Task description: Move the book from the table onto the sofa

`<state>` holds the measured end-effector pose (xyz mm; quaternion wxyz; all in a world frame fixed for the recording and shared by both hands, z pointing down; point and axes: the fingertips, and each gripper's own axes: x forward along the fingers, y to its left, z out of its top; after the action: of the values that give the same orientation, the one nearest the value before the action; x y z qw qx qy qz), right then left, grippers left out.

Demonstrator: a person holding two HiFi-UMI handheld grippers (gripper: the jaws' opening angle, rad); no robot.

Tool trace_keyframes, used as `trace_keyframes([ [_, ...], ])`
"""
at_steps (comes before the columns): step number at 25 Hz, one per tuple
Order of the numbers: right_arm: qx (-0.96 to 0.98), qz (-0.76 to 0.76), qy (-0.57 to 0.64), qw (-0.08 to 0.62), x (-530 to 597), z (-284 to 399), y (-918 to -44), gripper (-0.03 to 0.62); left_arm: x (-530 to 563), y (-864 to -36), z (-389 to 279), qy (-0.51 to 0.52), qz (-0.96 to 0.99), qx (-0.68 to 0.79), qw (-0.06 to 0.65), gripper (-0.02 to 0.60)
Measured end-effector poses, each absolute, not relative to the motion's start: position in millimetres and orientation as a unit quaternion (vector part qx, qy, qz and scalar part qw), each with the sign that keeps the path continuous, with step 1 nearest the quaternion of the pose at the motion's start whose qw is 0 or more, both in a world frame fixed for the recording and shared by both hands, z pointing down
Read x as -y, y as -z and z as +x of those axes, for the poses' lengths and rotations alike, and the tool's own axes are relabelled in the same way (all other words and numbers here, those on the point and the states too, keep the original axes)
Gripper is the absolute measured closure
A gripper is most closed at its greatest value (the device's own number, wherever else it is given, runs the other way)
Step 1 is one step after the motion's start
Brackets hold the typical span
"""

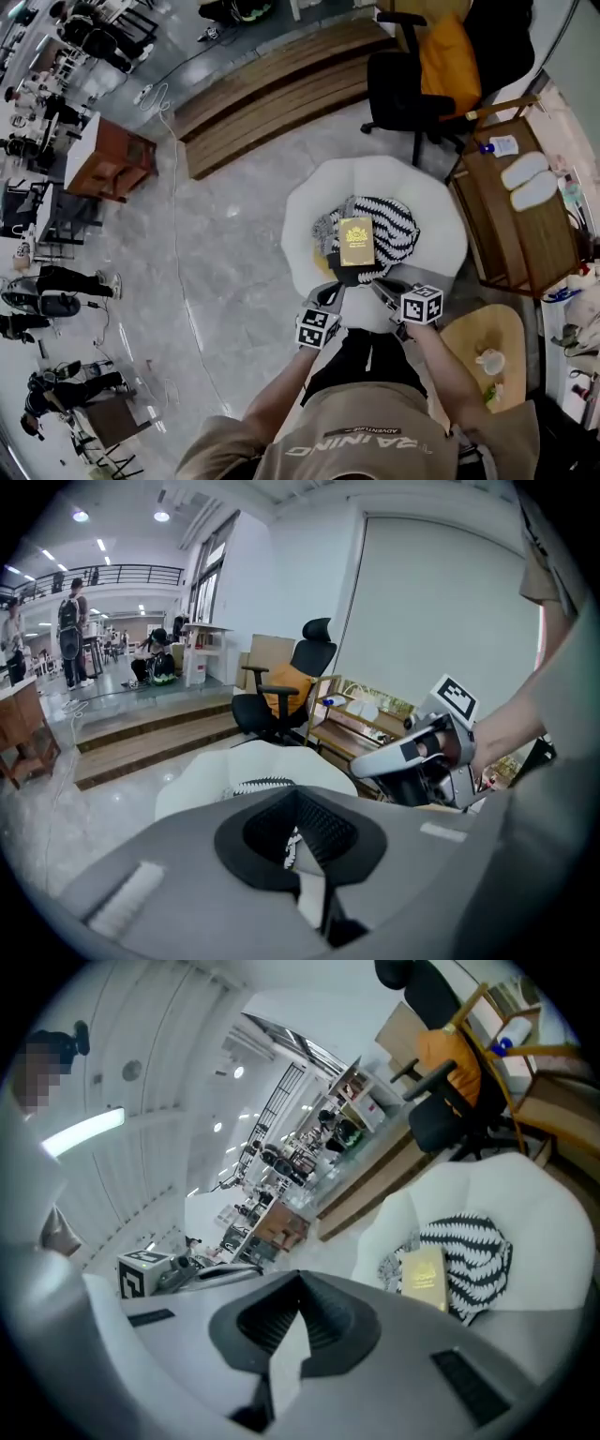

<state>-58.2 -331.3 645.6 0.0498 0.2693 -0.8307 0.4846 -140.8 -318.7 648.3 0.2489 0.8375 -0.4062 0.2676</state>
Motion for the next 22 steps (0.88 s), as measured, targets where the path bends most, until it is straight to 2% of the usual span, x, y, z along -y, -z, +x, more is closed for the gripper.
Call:
trace_keyframes([
  [10, 0.906, 0.312, -0.278, 0.062, 332, -55, -495, 0.588, 339, -504, -130, -0.144, 0.856, 0.454, 0.199, 0.583],
  [15, 0.927, 0.318, -0.197, 0.013, 347, -47, -417, 0.588, 362, -444, -119, -0.124, 0.876, 0.448, 0.126, 0.583],
  [22, 0.937, 0.342, -0.071, 0.015, 376, -35, -335, 0.588, 391, -362, -114, -0.065, 0.886, 0.455, 0.065, 0.583],
])
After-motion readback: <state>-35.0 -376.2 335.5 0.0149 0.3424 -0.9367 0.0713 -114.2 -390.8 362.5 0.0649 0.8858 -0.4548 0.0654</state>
